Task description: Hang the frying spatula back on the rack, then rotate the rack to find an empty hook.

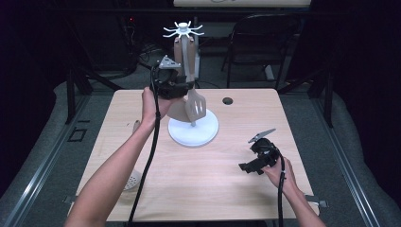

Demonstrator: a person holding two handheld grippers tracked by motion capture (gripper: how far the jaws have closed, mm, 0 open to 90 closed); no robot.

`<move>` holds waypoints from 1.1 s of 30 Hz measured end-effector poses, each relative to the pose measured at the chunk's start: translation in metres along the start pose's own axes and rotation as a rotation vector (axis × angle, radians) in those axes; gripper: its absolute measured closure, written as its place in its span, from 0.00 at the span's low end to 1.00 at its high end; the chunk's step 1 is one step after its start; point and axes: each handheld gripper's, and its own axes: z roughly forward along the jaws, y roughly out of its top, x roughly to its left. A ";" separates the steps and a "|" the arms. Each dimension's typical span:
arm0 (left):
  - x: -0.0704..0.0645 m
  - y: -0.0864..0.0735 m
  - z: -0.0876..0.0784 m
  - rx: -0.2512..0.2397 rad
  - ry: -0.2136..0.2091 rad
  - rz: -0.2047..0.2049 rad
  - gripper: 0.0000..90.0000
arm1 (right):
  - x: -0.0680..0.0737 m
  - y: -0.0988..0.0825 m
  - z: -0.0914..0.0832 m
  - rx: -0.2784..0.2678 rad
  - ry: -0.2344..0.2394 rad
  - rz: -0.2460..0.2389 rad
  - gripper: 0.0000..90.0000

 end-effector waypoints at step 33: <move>0.034 0.028 -0.037 -0.026 0.033 0.006 1.00 | -0.002 -0.001 0.000 0.035 -0.018 -0.005 0.03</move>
